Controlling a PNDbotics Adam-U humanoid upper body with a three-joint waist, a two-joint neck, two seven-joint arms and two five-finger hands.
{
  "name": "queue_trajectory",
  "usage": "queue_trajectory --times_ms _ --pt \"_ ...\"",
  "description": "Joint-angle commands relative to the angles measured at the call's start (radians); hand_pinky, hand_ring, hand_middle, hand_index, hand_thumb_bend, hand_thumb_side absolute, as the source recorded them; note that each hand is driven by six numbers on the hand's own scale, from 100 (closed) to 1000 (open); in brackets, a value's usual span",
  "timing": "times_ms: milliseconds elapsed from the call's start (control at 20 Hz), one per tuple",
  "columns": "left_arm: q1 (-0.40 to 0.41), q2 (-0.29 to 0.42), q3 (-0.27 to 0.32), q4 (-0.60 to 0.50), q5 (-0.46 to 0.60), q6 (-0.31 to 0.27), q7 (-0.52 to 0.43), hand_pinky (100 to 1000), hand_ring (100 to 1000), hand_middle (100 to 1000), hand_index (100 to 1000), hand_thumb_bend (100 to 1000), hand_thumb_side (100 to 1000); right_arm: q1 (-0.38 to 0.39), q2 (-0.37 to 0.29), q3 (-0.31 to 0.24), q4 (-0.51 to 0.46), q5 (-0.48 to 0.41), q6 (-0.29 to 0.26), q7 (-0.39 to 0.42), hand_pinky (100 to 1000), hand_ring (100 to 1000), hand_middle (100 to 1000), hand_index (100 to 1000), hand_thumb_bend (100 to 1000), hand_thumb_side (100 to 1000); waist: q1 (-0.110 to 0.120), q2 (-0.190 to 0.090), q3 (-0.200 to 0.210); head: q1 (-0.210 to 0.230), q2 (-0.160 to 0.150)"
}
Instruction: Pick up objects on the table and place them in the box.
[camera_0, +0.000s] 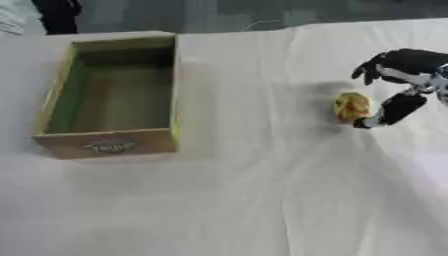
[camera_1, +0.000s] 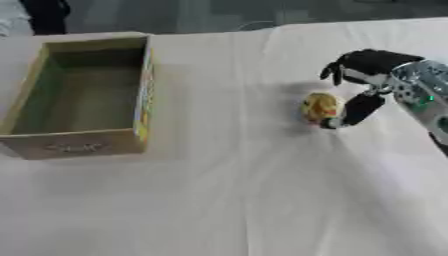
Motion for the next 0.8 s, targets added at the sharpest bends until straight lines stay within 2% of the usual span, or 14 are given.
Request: queue_trajectory --times_ms 50,600,800 --pt "-0.006 0.008 -0.002 -0.019 0.0 -0.002 -0.004 453 509 493 800 100 966 -0.021 -0.015 -0.003 0.013 0.01 0.004 -0.019 751 765 634 840 561 431 -0.002 -0.015 0.002 -0.002 -0.012" --pt "-0.006 0.004 -0.003 -0.019 -0.002 -0.001 -0.007 453 508 493 800 100 967 -0.03 0.001 0.016 0.039 0.014 -0.007 -0.017 746 754 603 806 556 359 -0.001 -0.01 0.004 -0.002 -0.016" --pt "-0.006 0.003 -0.003 -0.019 -0.003 0.0 -0.011 453 508 492 800 100 967 -0.036 0.009 0.022 0.057 0.016 -0.017 -0.006 745 749 580 774 526 338 -0.001 -0.009 0.005 -0.002 -0.016"
